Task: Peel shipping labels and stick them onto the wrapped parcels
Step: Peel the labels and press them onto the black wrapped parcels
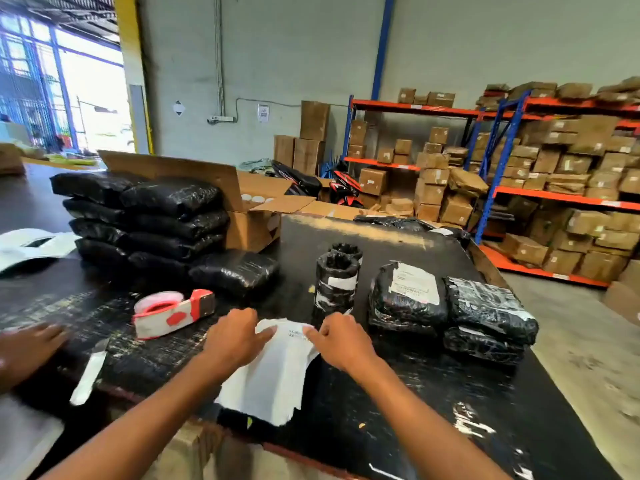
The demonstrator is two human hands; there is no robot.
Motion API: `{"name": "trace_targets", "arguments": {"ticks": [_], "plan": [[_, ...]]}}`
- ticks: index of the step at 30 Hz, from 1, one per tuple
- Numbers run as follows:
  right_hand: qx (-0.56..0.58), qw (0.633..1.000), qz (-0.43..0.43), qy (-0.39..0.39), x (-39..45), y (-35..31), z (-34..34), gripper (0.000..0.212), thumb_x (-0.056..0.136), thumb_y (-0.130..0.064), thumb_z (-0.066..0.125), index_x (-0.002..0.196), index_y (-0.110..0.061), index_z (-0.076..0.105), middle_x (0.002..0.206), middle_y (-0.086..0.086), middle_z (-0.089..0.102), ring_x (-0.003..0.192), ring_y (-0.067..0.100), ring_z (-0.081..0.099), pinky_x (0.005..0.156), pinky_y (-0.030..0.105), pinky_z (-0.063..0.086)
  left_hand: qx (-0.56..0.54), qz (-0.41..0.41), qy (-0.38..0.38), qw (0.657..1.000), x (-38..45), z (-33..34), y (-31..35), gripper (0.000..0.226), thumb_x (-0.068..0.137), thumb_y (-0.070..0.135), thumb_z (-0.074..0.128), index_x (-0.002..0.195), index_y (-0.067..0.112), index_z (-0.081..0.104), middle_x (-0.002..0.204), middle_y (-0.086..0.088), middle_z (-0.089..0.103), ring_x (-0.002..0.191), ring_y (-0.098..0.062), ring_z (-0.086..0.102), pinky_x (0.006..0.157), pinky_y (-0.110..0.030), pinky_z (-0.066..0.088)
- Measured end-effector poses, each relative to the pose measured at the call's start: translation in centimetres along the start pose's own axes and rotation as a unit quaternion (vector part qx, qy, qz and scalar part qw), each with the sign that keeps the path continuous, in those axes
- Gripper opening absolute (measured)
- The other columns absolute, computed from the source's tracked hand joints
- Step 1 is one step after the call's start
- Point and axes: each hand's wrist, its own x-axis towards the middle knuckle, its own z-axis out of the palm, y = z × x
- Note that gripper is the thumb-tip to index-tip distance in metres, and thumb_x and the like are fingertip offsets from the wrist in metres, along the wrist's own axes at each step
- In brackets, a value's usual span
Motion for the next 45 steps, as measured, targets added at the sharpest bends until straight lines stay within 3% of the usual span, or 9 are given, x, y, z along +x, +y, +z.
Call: {"name": "trace_targets", "arguments": {"ticks": [6,9,11,13,18,23,29,32,45], "plan": [[0.04,0.997,0.061,-0.04,-0.8,-0.4,4.4,0.055,0.081,-0.056,0.058,0.117,-0.014,0.062,0.12,0.01,0.067,0.111,0.032,0.061,0.084,0.034,0.048,-0.144,-0.078,0.012,0.987,-1.0,2.7,-2.6,0.039,0.077,0.052,0.07,0.081,0.015,0.059,0.081,-0.002,0.063,0.078,-0.023,0.059,0.058,-0.031,0.036],[0.128,0.989,0.072,-0.031,-0.5,0.5,5.4,0.029,0.08,-0.048,0.064,0.083,-0.02,0.07,0.082,-0.005,0.073,0.08,0.021,0.066,0.065,0.026,0.042,-0.253,-0.116,0.031,0.96,-0.9,3.4,-3.3,0.034,0.072,0.04,0.08,0.079,0.012,0.061,0.077,-0.002,0.062,0.069,-0.017,0.054,0.055,-0.03,0.036],[0.19,0.977,0.09,-0.034,-0.5,0.9,5.9,0.041,0.081,-0.041,0.068,0.045,-0.027,0.055,0.039,-0.016,0.053,0.052,0.007,0.047,0.06,0.024,0.039,-0.311,-0.138,0.046,0.939,-0.9,3.5,-3.3,0.031,0.071,0.031,0.082,0.077,0.007,0.064,0.071,-0.002,0.061,0.063,-0.014,0.051,0.053,-0.025,0.036],[0.229,0.968,0.094,-0.044,-0.5,1.3,6.5,0.054,0.083,-0.036,0.068,0.032,-0.031,0.052,0.029,-0.02,0.044,0.047,0.003,0.041,0.063,0.027,0.043,-0.338,-0.134,0.05,0.93,-0.8,3.5,-3.3,0.027,0.074,0.026,0.081,0.073,0.005,0.064,0.066,-0.002,0.06,0.059,-0.014,0.05,0.05,-0.023,0.036],[0.253,0.963,0.08,-0.041,-0.2,2.3,7.0,0.058,0.084,-0.042,0.066,0.04,-0.016,0.036,0.049,0.005,0.054,0.048,0.021,0.05,0.057,0.034,0.047,-0.287,-0.054,0.032,0.956,-0.1,3.3,-3.6,0.028,0.082,0.023,0.073,0.067,0.0,0.066,0.058,-0.004,0.056,0.054,-0.016,0.044,0.05,-0.027,0.031],[0.234,0.969,0.066,-0.042,0.0,2.9,5.9,0.065,0.079,-0.058,0.056,0.052,0.0,0.049,0.052,0.005,0.054,0.049,0.019,0.049,0.055,0.037,0.049,-0.252,-0.011,0.069,0.965,0.2,2.0,-3.6,0.014,0.083,0.021,0.073,0.077,0.01,0.079,0.071,-0.006,0.071,0.062,-0.014,0.06,0.059,-0.03,0.047],[0.389,0.92,0.043,-0.029,-1.2,2.3,1.3,0.042,0.094,-0.043,0.051,0.082,-0.007,0.071,0.072,-0.001,0.071,0.068,0.009,0.064,0.063,0.019,0.05,-0.517,-0.042,0.003,0.855,-0.8,-2.4,-0.3,0.018,0.088,0.018,0.066,0.087,0.001,0.071,0.088,-0.015,0.073,0.078,-0.023,0.065,0.07,-0.031,0.05],[0.465,0.884,0.009,-0.048,-2.8,2.2,-1.8,0.029,0.095,-0.029,0.054,0.094,-0.008,0.072,0.086,0.006,0.074,0.08,0.016,0.067,0.074,0.028,0.051,-0.569,-0.059,0.003,0.82,-0.8,-3.7,2.0,0.016,0.088,0.021,0.066,0.088,0.005,0.07,0.089,-0.012,0.074,0.084,-0.026,0.066,0.076,-0.037,0.051],[0.39,0.919,-0.06,0.008,-8.2,4.2,-10.4,0.014,0.09,-0.011,0.062,0.095,-0.004,0.072,0.087,0.009,0.076,0.074,0.015,0.068,0.074,0.026,0.054,-0.613,-0.056,-0.009,0.788,0.6,-5.5,11.1,0.012,0.089,0.026,0.065,0.085,0.015,0.069,0.088,-0.006,0.07,0.086,-0.024,0.065,0.086,-0.048,0.053]]}}
